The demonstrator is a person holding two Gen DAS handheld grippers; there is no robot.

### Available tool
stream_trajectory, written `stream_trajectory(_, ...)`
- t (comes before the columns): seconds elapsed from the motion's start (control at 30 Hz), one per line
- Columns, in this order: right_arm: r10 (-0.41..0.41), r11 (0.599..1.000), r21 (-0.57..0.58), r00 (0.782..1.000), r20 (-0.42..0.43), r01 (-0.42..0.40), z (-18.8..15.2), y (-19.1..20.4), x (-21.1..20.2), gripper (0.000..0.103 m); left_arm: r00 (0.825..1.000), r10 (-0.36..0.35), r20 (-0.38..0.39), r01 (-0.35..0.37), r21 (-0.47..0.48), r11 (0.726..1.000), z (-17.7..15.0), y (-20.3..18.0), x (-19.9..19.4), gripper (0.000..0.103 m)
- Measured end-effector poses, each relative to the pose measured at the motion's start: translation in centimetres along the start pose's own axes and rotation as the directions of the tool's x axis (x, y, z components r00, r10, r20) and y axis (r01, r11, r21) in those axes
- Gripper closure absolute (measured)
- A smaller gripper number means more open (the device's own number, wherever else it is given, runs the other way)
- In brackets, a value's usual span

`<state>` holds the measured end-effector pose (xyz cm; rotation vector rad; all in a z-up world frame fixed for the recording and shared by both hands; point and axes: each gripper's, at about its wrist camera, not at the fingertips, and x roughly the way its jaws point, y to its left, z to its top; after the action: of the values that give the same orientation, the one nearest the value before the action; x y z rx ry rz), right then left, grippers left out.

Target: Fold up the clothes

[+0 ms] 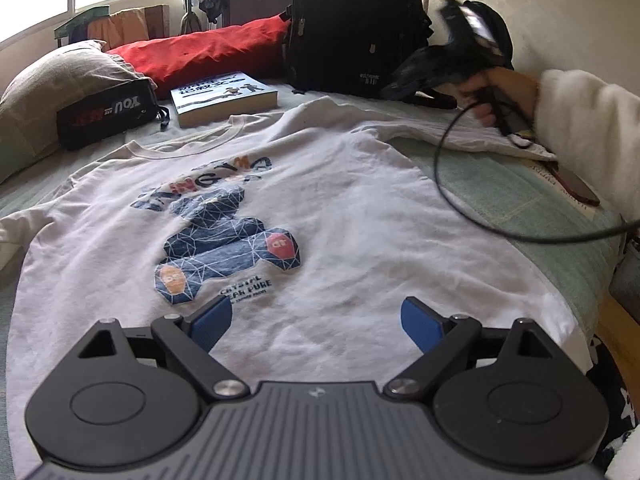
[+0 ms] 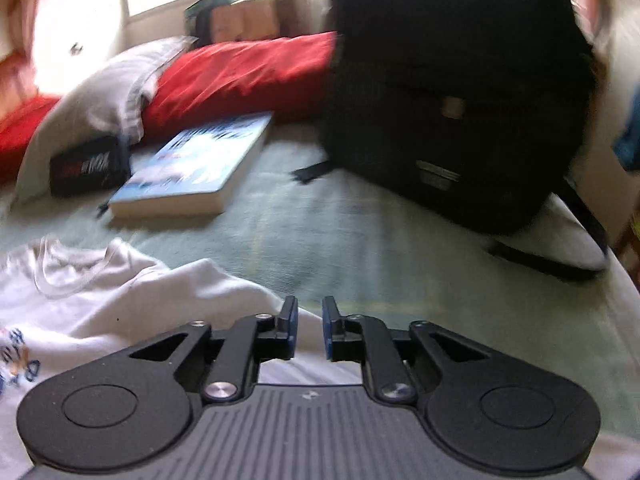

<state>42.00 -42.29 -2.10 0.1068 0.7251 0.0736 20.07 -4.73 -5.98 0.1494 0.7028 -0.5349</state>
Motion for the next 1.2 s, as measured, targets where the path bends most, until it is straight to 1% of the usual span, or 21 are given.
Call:
stream_trajectory(0.13, 0.01, 0.999, 0.049, 1.0, -0.013, -0.01, -1.0, -1.8, -1.9, 0.08, 1.0, 0.028, -0.008, -0.027, 0.005, 1.0, 0.2, -0.3, 0.1, 0.011)
stream_trajectory(0.2, 0.046, 0.997, 0.055, 0.999, -0.009, -0.045, -0.7, -1.1, -1.9, 0.079, 0.999, 0.046, -0.004, -0.046, 0.005, 0.999, 0.3, -0.1, -0.1, 0.011)
stream_trajectory(0.23, 0.064, 0.997, 0.047, 0.998, -0.004, -0.063, -0.3, -0.4, -1.7, 0.076, 0.999, 0.054, 0.0, -0.054, 0.005, 0.999, 0.3, 0.1, -0.3, 0.011)
stream_trajectory(0.27, 0.081, 0.996, 0.032, 0.997, 0.001, -0.081, 0.2, 0.5, -1.3, 0.071, 0.998, 0.062, 0.004, -0.062, 0.006, 0.998, 0.4, 0.3, -0.6, 0.011)
stream_trajectory(0.33, 0.118, 0.993, 0.0, 0.993, 0.006, -0.118, 1.3, 2.8, -0.3, 0.065, 0.997, 0.082, 0.013, -0.082, 0.003, 0.997, 0.5, 0.8, -1.0, 0.011)
stream_trajectory(0.47, 0.196, 0.98, -0.04, 0.98, -0.009, -0.197, 3.4, 8.1, 2.6, 0.065, 0.992, 0.121, 0.024, -0.121, -0.037, 0.992, 0.5, 2.7, -1.6, 0.011)
stream_trajectory(0.57, 0.248, 0.968, -0.04, 0.969, -0.022, -0.248, 3.1, 11.3, 3.2, 0.065, 0.993, 0.118, 0.03, -0.116, -0.055, 0.992, 0.3, 3.8, -1.9, 0.011)
stream_trajectory(0.6, 0.25, 0.967, -0.045, 0.968, -0.033, -0.252, 2.6, 12.1, 3.0, 0.065, 0.993, 0.113, 0.03, -0.111, -0.054, 0.992, 0.3, 4.1, -1.9, 0.011)
stream_trajectory(0.63, 0.244, 0.968, -0.054, 0.968, -0.05, -0.247, 1.9, 12.9, 2.6, 0.064, 0.993, 0.111, 0.027, -0.109, -0.051, 0.993, 0.3, 4.2, -1.8, 0.011)
stream_trajectory(0.7, 0.218, 0.973, -0.059, 0.974, -0.06, -0.221, 0.5, 13.5, 1.2, 0.057, 0.993, 0.114, 0.019, -0.113, -0.049, 0.992, 0.4, 4.5, -1.5, 0.011)
stream_trajectory(0.77, 0.188, 0.981, -0.05, 0.981, -0.038, -0.189, -1.1, 13.1, -0.9, 0.044, 0.992, 0.125, 0.007, -0.124, -0.052, 0.991, 0.5, 4.7, -1.1, 0.011)
stream_trajectory(0.8, 0.172, 0.984, -0.045, 0.985, -0.028, -0.173, -1.9, 12.9, -2.0, 0.041, 0.991, 0.136, -0.002, -0.136, -0.057, 0.989, 0.5, 4.7, -0.8, 0.011)
stream_trajectory(0.87, 0.132, 0.989, -0.062, 0.991, 0.012, -0.131, -3.3, 12.0, -3.9, 0.027, 0.987, 0.158, -0.02, -0.159, -0.066, 0.985, 0.5, 4.8, -0.3, 0.011)
stream_trajectory(0.93, 0.072, 0.994, -0.092, 0.996, 0.052, -0.067, -4.6, 10.6, -5.3, 0.024, 0.98, 0.196, -0.042, -0.198, -0.068, 0.978, 0.6, 4.7, 0.1, 0.011)
stream_trajectory(1.0, 0.012, 0.996, -0.091, 0.998, 0.057, -0.006, -5.3, 8.8, -5.8, 0.023, 0.972, 0.227, -0.061, -0.231, -0.075, 0.97, 0.8, 4.3, 0.5, 0.011)
stream_trajectory(1.1, -0.025, 1.0, 0.003, 0.999, 0.029, 0.025, -6.1, 5.3, -5.3, 0.023, 0.971, 0.23, -0.068, -0.236, -0.094, 0.967, 1.1, 3.7, 0.6, 0.011)
stream_trajectory(1.2, -0.034, 0.997, 0.065, 0.999, -0.026, 0.035, -7.6, 2.6, -5.3, 0.017, 0.97, 0.228, -0.079, -0.235, -0.085, 0.968, 1.8, 2.6, 1.1, 0.011)
